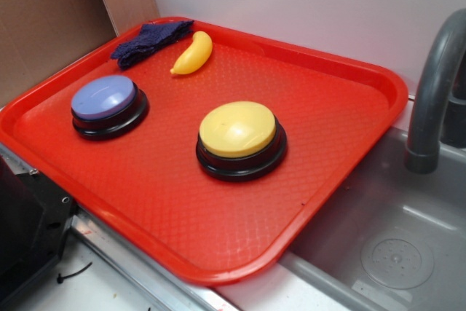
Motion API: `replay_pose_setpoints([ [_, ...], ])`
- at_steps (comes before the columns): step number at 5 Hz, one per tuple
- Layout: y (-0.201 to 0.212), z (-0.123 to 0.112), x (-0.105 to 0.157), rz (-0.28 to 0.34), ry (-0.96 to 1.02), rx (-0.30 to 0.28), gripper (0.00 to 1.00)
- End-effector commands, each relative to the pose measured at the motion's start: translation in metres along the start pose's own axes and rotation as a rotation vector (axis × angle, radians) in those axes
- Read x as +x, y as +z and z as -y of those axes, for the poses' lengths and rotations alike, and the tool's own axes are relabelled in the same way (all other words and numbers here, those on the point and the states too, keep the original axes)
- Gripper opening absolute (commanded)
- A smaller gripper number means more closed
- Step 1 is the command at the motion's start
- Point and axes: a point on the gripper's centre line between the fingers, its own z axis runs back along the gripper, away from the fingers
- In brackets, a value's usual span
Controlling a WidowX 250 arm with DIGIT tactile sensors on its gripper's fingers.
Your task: Push the purple button.
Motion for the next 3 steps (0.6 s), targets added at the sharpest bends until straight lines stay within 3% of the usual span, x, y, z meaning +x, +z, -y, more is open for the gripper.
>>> replay_pose_setpoints([
  [1, 0.000, 0.000, 0.000, 0.000, 0.000, 0.000, 1.00],
  [2, -0.040, -0.032, 0.019, -0.105, 0.039, 0.064, 1.00],
  [3, -0.069, -0.052, 0.031, -0.124, 0.032, 0.114, 1.00],
])
